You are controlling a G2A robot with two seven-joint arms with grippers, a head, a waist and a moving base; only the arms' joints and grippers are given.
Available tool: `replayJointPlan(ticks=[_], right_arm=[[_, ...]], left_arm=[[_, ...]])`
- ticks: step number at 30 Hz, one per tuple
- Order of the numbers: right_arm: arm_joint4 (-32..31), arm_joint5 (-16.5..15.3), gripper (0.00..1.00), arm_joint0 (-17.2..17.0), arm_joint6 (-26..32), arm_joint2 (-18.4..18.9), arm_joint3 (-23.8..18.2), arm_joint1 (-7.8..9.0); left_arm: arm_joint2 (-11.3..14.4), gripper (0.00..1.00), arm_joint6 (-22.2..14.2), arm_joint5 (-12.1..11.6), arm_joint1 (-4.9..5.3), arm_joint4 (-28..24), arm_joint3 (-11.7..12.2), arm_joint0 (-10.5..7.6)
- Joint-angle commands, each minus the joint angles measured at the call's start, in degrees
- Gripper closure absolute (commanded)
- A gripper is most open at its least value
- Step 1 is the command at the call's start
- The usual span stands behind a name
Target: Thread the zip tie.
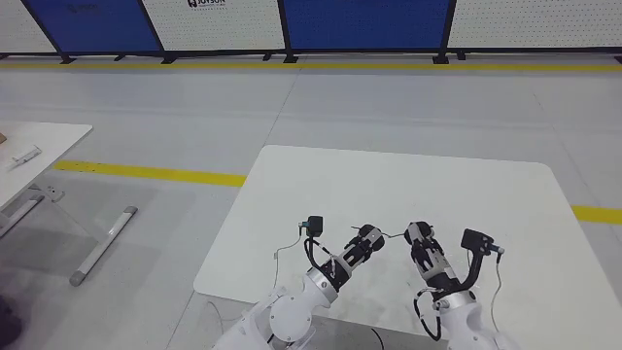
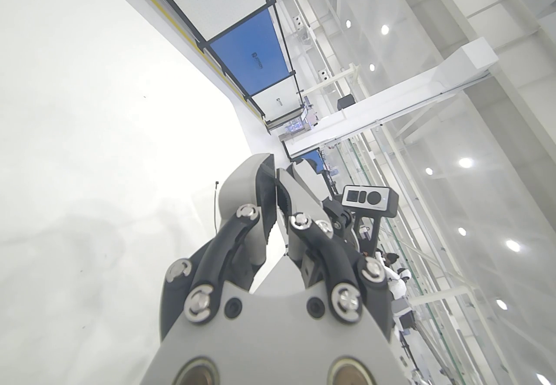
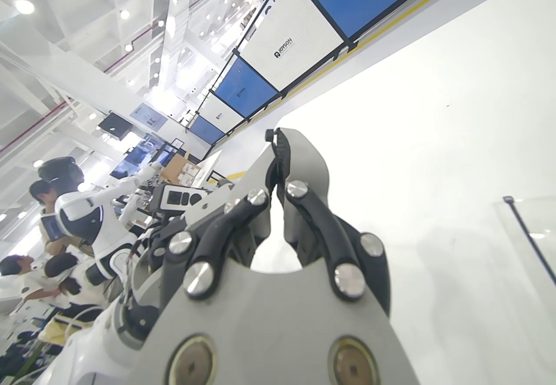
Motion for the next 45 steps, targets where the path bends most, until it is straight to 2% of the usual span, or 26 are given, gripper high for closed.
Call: replayJointPlan(ticks=[1, 14, 18, 23, 26, 45], right_arm=[[0.9, -0.6, 1.00, 0.2, 0.0, -0.1, 0.2, -0.09], [5.6, -3.3, 1.00, 1.1, -0.9, -0.1, 2.6, -0.61], [3.0, -3.0, 1.00, 0.7, -3.4, 0.3, 2.4, -0.63], [-2.5, -2.0, 1.00, -1.8, -8.6, 0.9, 0.4, -0.56], [-1.6, -1.1, 1.00, -3.0, -8.2, 1.4, -1.1, -0.55], [-1.6, -1.1, 1.00, -3.0, -8.2, 1.4, -1.1, -0.55]], left_arm=[[0.0, 1.00, 0.0, 0.0, 0.00, 0.0, 0.0, 0.00], [0.0, 1.00, 0.0, 0.0, 0.00, 0.0, 0.0, 0.00], [0.0, 1.00, 0.0, 0.0, 0.00, 0.0, 0.0, 0.00], [0.0, 1.00, 0.0, 0.0, 0.00, 0.0, 0.0, 0.00], [0.0, 1.00, 0.0, 0.0, 0.00, 0.0, 0.0, 0.00], [0.0, 1.00, 0.0, 0.0, 0.00, 0.0, 0.0, 0.00]])
